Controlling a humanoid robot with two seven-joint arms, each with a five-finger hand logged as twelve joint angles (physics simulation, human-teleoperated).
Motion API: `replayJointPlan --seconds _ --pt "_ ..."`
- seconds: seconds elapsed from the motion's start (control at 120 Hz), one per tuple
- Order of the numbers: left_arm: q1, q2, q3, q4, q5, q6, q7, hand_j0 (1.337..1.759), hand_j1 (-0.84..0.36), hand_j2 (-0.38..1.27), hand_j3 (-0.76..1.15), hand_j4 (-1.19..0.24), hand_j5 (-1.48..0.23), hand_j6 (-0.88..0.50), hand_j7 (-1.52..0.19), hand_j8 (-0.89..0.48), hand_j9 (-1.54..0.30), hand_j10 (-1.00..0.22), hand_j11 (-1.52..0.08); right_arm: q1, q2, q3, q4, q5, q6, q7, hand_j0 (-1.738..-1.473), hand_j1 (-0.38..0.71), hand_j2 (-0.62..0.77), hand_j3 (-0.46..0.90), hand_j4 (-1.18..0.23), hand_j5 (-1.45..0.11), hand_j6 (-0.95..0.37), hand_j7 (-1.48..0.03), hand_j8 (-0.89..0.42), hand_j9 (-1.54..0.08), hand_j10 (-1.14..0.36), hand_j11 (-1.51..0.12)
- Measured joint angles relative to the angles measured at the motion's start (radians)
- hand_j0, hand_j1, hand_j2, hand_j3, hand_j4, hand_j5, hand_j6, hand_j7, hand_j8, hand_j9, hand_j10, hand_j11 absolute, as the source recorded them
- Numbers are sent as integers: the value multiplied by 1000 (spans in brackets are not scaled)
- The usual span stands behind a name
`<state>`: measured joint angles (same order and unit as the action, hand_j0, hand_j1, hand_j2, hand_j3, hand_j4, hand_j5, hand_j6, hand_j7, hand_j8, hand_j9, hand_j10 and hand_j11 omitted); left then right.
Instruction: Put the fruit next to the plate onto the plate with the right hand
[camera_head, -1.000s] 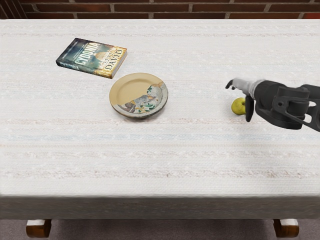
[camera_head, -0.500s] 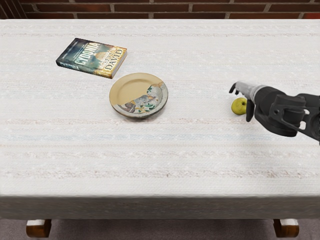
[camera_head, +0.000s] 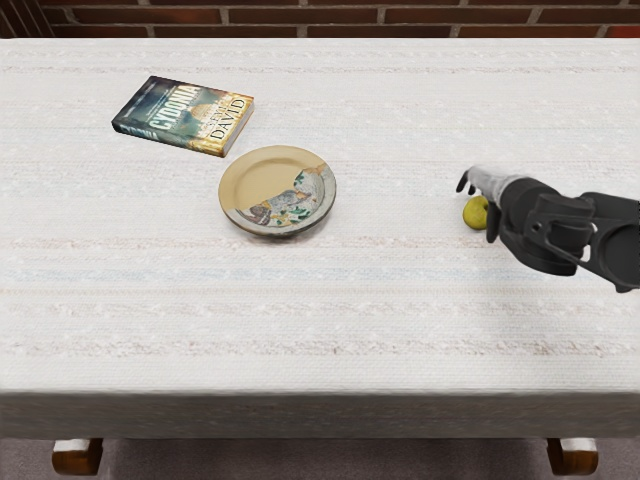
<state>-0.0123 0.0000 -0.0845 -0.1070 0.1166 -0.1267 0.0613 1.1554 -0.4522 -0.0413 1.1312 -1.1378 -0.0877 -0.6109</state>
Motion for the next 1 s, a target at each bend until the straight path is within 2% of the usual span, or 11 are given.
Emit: replayJointPlan --seconds 0.4,0.792,0.875,1.0 --pt "0 0 0 0 0 0 0 1658 325 4 0 -21 -27 -21 -27 -21 -27 -21 -26 -4 13 -1 -8 1 -10 0 -1658 149 -80 0 -419 -542 -421 -542 -420 -542 -419 -542" --pt "0 0 0 0 0 0 0 1658 325 4 0 -21 -27 -21 -27 -21 -27 -21 -27 -10 13 1 -8 3 -15 -1 -1655 204 -102 0 -480 -647 -489 -633 -448 -645 -481 -644" --pt "0 0 0 0 0 0 0 1658 325 4 0 -21 -27 -21 -27 -21 -27 -21 -27 -14 14 2 -8 3 -16 -1 -1653 217 -85 -4 -531 -681 -471 -661 -416 -688 -527 -687" --pt "0 0 0 0 0 0 0 1658 325 4 0 -21 -27 -21 -27 -21 -27 -21 -27 -17 14 3 -8 4 -16 -1 -1653 251 -54 0 -613 -758 -372 -806 -359 -787 -577 -787"
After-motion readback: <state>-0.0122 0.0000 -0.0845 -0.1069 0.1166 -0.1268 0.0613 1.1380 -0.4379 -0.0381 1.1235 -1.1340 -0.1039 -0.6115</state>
